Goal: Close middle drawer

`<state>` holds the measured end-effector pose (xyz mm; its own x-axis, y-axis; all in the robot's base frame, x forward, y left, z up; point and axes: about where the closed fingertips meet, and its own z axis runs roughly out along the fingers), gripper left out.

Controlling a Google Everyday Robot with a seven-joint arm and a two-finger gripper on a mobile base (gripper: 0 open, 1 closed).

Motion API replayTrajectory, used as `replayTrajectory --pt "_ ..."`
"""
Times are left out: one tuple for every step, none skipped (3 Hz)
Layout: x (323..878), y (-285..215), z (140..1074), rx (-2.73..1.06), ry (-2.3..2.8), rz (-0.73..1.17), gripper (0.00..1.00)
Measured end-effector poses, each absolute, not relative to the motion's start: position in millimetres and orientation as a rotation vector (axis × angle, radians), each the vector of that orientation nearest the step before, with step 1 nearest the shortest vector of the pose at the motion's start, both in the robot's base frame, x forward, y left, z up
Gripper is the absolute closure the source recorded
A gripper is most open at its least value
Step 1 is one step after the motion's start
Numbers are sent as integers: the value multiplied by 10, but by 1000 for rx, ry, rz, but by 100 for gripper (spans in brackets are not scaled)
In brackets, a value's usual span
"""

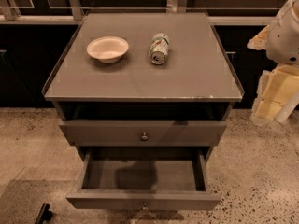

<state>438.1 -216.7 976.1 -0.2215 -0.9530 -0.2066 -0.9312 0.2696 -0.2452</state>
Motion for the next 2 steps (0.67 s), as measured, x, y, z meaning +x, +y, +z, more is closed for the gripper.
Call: replayTrajectory --pt "4381 -2167 9761 -1725 2232 -98 0" --pt "4348 -2173 9730 -1705 2215 -79 0"
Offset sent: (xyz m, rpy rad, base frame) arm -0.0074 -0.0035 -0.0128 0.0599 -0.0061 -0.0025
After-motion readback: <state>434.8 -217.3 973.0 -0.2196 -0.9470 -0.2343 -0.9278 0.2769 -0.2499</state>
